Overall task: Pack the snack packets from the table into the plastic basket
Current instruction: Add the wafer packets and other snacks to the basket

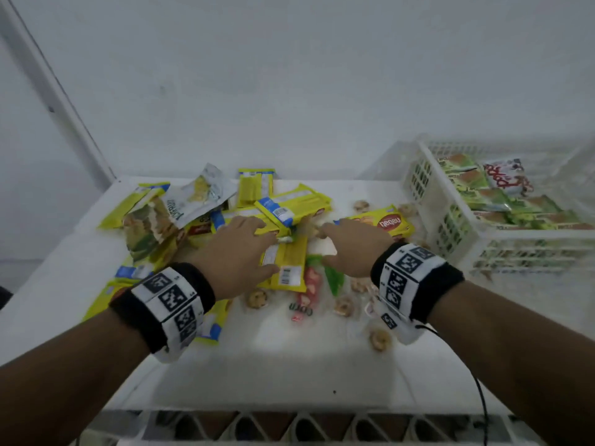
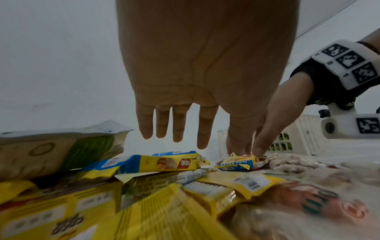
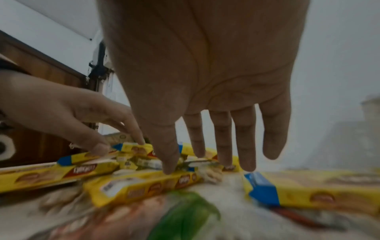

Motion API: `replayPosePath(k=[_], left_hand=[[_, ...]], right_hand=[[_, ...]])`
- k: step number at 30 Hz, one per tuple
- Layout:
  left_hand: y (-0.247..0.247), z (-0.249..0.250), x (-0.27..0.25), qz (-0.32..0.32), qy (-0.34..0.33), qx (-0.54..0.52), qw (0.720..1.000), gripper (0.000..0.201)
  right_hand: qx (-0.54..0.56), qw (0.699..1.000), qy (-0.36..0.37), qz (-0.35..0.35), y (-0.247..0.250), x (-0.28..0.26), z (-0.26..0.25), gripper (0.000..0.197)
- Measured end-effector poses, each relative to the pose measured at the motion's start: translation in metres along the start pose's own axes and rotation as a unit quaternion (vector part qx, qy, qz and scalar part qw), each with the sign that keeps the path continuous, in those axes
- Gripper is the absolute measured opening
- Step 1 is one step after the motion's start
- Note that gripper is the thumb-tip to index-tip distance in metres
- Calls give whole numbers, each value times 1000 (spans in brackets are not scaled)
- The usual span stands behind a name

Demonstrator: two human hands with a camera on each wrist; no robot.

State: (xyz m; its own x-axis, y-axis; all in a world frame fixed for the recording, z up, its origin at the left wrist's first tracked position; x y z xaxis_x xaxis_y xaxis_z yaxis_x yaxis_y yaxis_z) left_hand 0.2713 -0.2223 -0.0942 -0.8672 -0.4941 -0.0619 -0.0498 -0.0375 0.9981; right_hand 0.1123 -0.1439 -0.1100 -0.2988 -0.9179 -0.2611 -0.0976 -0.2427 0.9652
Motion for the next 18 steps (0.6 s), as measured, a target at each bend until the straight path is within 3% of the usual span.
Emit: replayPosePath(k=[3,11,15,18], left_hand=[[-11,-12,-9,-3,16,18,1000,63],[-39,-38,-42,-53,141,-2,989,93],[-55,-43,-49,-64,169,-89,980,84],[-66,-48,-50,-70,166,-122,976,77]], right_hand=[[13,1000,9,-19,-17,1,-7,60],[62,990,110,57,-9,12,-61,59],[20,985,170,15,-26,17,-88,66],[-4,985,170,-3,-34,20,-91,66]])
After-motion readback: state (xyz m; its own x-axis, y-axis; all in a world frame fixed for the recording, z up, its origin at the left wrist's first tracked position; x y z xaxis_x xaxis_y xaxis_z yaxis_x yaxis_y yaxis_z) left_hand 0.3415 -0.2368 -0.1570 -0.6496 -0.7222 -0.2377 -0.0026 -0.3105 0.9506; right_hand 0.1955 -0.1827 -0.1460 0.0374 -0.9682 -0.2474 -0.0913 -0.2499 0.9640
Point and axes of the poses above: each hand's wrist, its own x-axis towards the middle knuckle, its own y-axis out of the back of the hand, z = x × y, the point moved 9 cm from there along x, towards the middle knuckle
